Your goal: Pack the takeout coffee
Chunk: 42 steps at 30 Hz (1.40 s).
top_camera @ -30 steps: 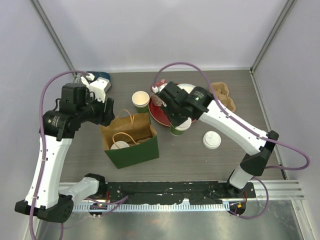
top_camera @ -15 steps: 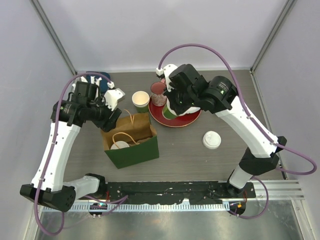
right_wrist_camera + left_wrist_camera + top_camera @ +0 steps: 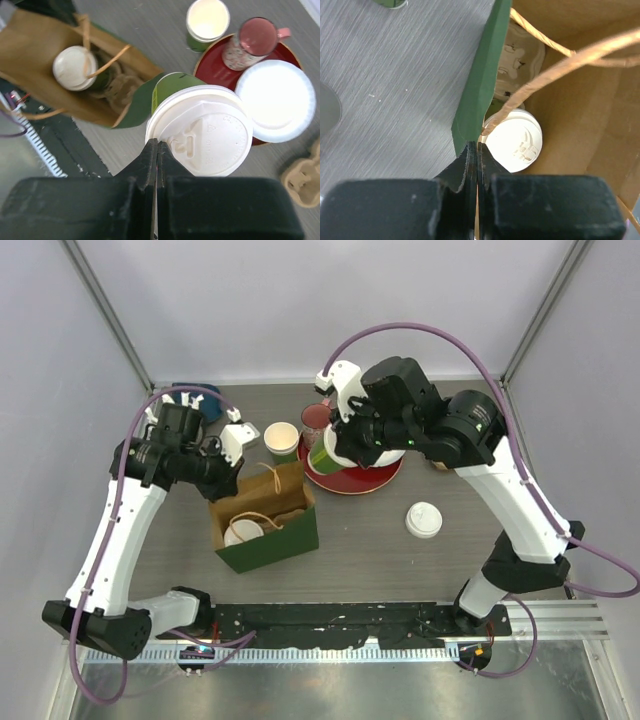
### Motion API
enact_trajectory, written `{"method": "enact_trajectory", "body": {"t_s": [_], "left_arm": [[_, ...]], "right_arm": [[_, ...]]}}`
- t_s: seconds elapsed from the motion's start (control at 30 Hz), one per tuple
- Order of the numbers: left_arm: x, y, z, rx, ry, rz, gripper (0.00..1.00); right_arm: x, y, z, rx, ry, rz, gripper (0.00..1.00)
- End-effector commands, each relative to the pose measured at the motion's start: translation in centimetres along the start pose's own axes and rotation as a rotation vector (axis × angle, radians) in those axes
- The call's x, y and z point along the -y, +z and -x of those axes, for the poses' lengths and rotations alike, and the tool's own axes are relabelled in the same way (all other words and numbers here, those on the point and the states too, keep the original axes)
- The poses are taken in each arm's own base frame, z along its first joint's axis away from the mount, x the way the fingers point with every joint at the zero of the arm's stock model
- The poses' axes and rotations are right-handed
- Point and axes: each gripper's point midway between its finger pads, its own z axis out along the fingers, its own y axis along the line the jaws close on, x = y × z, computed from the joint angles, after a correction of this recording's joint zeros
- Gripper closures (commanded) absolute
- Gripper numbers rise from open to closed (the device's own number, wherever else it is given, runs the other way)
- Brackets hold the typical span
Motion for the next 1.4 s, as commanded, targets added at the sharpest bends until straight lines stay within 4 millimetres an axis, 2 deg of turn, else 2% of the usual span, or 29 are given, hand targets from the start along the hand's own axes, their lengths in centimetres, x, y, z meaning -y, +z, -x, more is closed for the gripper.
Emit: {"method": "enact_trajectory", "body": {"t_s": [0.0, 0.17, 0.3, 0.4, 0.53, 0.6, 0.73, 0.87, 0.9, 1.0, 1.2, 1.37], "left_arm": [[0.5, -0.2, 2.0, 0.056, -0.019, -0.036, 1.00], [0.6, 0.1, 2.7, 0.071, -0.053, -0.046, 1.00], [1.6, 0.3, 3.0, 0.076, -0.085, -0.111, 1.00], [2.4, 0.4, 3.5, 0.077, -0.093, -0.138, 1.00], [3.5, 0.3, 4.2, 0.091, -0.129, -0.201, 1.00], [3.5, 0.6, 4.5, 0.090, -0.151, -0.212, 1.00], [3.6, 0.9, 4.6, 0.081, -0.167, -0.232, 1.00], [3.1, 1.3, 3.7, 0.042, -0.142, -0.211, 1.00], [3.0, 1.4, 3.5, 0.033, -0.143, -0.208, 1.00], [2.8, 1.6, 3.3, 0.026, -0.128, -0.205, 1.00], [2.7, 2.0, 3.2, 0.015, -0.126, -0.210, 1.00], [3.0, 1.9, 4.0, 0.030, -0.139, -0.239, 1.00]], "right_arm": [[-3.6, -2.5, 1.2, 0.112, -0.073, 0.218, 0.99], [-4.5, -3.7, 2.7, 0.193, -0.099, 0.272, 0.99], [-4.9, -3.8, 3.0, 0.206, -0.108, 0.290, 0.99], [-5.9, -3.7, 3.0, 0.202, -0.110, 0.327, 0.99], [-7.3, -2.3, 1.4, 0.121, -0.155, 0.361, 0.99], [-7.8, -2.1, 0.5, 0.079, -0.205, 0.369, 0.99], [-7.9, -1.4, -0.9, 0.029, -0.257, 0.368, 0.99], [-7.2, -1.8, -2.0, -0.002, -0.271, 0.333, 0.99], [-6.7, -1.5, -2.8, -0.029, -0.273, 0.309, 0.99], [-5.5, -2.2, -3.6, -0.046, -0.264, 0.250, 0.99], [-5.5, -2.8, -4.3, -0.055, -0.223, 0.244, 0.99], [-6.3, -0.8, -4.2, -0.084, -0.256, 0.270, 0.99]]}}
